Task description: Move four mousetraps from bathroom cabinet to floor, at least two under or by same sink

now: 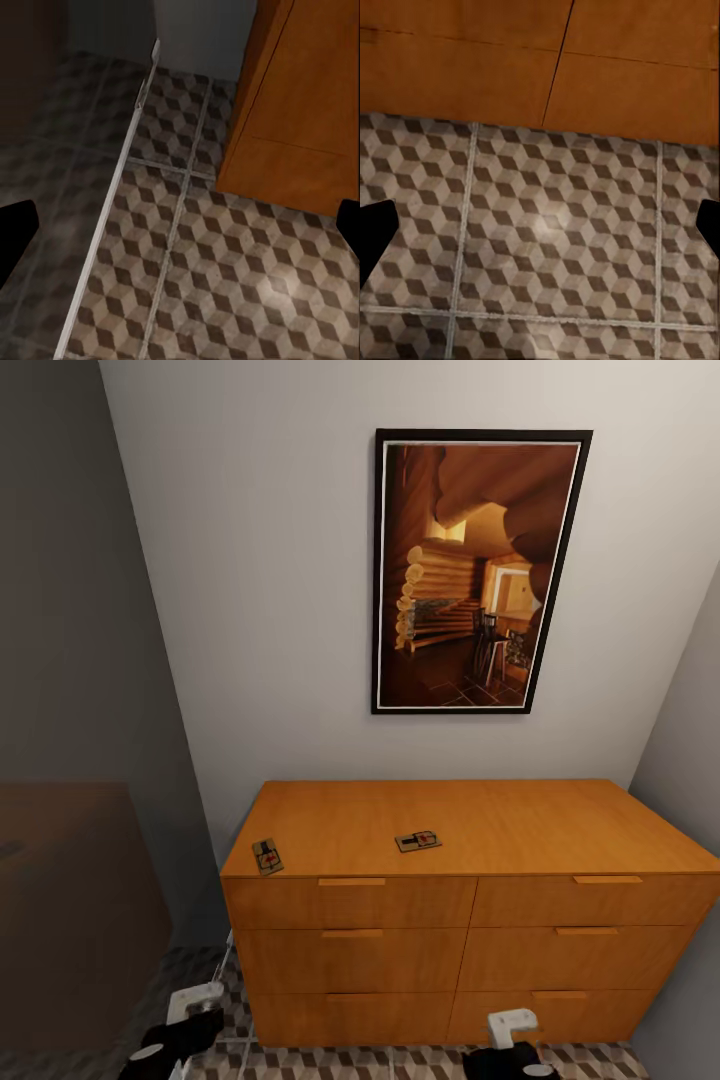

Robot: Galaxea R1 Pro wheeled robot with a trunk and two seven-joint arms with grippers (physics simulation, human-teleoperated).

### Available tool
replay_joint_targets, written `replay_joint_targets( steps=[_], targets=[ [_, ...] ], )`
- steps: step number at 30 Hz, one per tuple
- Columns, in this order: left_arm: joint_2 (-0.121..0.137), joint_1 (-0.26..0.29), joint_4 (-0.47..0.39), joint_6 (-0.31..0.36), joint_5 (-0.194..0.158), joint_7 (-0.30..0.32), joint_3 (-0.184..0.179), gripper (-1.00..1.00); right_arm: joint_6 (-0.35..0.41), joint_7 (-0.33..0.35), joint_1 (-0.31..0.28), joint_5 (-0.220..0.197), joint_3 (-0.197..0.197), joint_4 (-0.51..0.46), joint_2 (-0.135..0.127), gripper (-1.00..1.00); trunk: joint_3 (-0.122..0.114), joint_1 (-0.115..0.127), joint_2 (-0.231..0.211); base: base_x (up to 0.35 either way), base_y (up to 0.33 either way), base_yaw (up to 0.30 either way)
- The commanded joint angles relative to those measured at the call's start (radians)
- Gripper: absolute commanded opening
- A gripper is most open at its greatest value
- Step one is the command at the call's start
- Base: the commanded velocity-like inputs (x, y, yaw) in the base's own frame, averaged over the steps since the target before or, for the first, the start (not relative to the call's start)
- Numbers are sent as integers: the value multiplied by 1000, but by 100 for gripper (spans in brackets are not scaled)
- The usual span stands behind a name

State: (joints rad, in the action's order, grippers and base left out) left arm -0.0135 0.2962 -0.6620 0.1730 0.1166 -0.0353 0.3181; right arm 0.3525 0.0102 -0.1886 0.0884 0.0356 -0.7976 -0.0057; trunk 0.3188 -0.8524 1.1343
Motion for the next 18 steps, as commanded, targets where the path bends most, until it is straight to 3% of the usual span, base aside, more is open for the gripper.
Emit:
replay_joint_targets(
  steps=[1,3,4,12,18],
  targets=[
    [-3,0,-25,17,10,1,5,100,19,1,0,8,2,-26,-1,100,1,0,1,0,0,0],
    [-5,0,-69,39,10,1,4,100,45,2,0,6,2,-75,-2,100,1,0,1,0,0,0],
    [-10,0,-137,75,10,2,4,100,87,2,0,5,1,-157,-3,100,1,0,1,0,0,0],
    [-26,0,-335,191,9,2,0,100,235,2,0,3,-1,-374,-4,100,1,0,1,0,0,0],
    [-34,0,-443,248,9,2,-48,100,320,2,0,2,-3,-482,-5,100,1,0,1,0,0,0]
  ],
)
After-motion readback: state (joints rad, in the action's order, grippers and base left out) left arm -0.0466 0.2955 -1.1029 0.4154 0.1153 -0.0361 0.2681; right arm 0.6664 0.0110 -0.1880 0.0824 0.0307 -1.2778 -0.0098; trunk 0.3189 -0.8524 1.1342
